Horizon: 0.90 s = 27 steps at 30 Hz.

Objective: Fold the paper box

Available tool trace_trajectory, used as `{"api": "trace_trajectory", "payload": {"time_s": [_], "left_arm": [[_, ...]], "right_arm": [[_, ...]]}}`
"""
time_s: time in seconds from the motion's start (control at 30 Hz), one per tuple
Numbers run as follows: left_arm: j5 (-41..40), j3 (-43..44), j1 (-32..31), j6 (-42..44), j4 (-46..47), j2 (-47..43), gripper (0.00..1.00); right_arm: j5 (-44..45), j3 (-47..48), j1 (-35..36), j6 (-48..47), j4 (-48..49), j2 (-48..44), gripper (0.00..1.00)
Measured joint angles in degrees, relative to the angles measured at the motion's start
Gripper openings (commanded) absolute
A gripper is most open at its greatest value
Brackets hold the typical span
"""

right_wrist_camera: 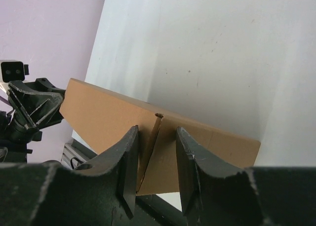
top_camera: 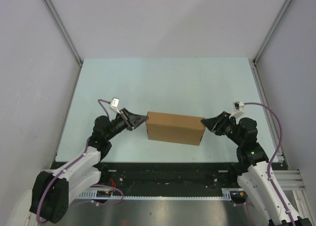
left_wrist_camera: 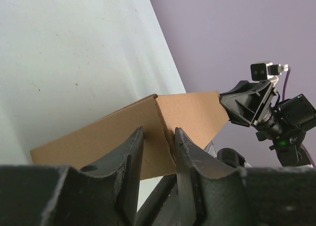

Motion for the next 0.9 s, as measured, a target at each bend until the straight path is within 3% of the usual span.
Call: {"api": "trace_trajectory", "payload": {"time_s": [0.27,0.5,0.7,0.9], "left_arm": [[-3.48,-1.18,-2.34,1.66,-7.32,-9.25,0.38],[-18.05,-4.04,-12.83,3.85,-13.77,-20.55,0.42],[-30.84,-6.88,-20.41,3.23,-9.49,-21.68,0.46],[-34.07,-7.23,-21.66,2.89,-6.54,-19.39,0.5]], "right_arm": [[6.27,-0.07,6.43,-1.22,-2.51,-4.74,0.25],[21.75,-0.04,19.37,-1.29,-3.89,-7.26,0.27],[37.55,-0.5,29.46,0.52,-1.01,-4.55,0.37],[42.82,-1.49,32.85,2.95,2.1,-2.1,0.6]]}}
